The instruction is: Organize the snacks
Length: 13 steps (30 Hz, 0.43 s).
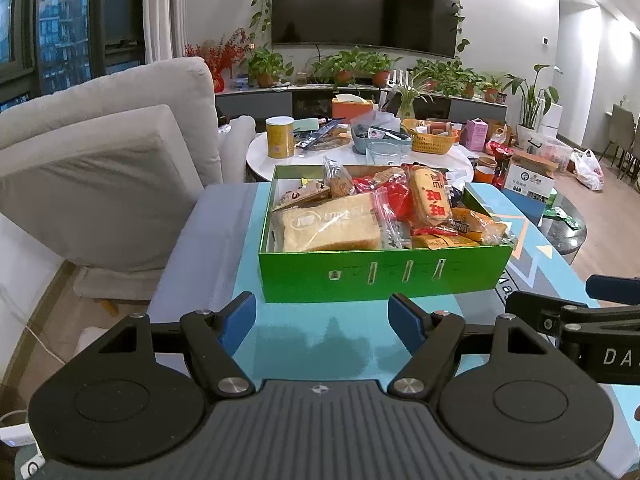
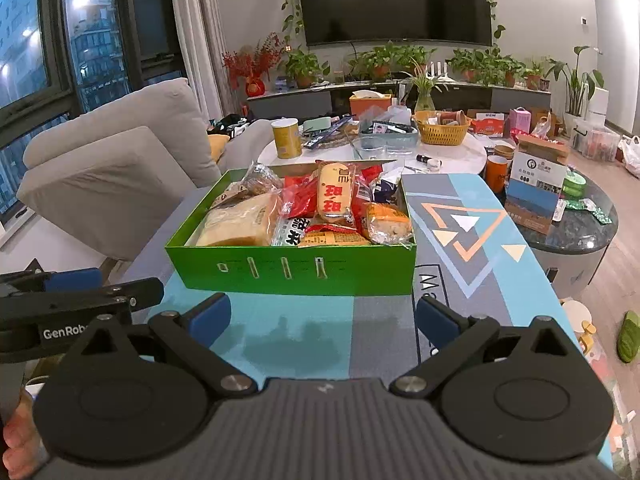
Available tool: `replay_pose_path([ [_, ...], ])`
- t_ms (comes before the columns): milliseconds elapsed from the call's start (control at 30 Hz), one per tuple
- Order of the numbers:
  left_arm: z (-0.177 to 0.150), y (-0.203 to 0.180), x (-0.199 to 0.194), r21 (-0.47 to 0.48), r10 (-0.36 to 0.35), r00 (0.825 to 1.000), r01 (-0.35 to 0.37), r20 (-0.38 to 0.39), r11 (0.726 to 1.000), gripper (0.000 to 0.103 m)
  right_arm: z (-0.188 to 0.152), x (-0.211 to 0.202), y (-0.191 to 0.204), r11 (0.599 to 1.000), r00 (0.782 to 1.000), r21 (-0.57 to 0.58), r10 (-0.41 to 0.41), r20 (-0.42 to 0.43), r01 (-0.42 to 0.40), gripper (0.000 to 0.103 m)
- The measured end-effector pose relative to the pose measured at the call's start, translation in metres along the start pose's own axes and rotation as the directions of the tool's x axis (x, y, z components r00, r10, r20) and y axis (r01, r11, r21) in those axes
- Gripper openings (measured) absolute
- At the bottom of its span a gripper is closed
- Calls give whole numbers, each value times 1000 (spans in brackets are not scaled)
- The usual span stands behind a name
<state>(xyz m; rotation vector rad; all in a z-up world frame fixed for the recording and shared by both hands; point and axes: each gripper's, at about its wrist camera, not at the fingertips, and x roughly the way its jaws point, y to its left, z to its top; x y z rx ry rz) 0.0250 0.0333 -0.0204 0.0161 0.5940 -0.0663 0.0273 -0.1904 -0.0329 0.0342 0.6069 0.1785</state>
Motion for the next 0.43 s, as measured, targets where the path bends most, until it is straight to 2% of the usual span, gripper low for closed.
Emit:
replay_pose_path([
  [267, -1, -4, -1, 13, -3, 1000, 3, 4, 1000, 71, -1, -1, 1, 1000, 1000, -3, -5, 2, 5, 81],
  [433, -1, -2, -2, -12, -8, 1000, 8, -6, 1000, 71, -2, -2, 2, 1000, 1000, -9, -12, 3, 12, 81],
])
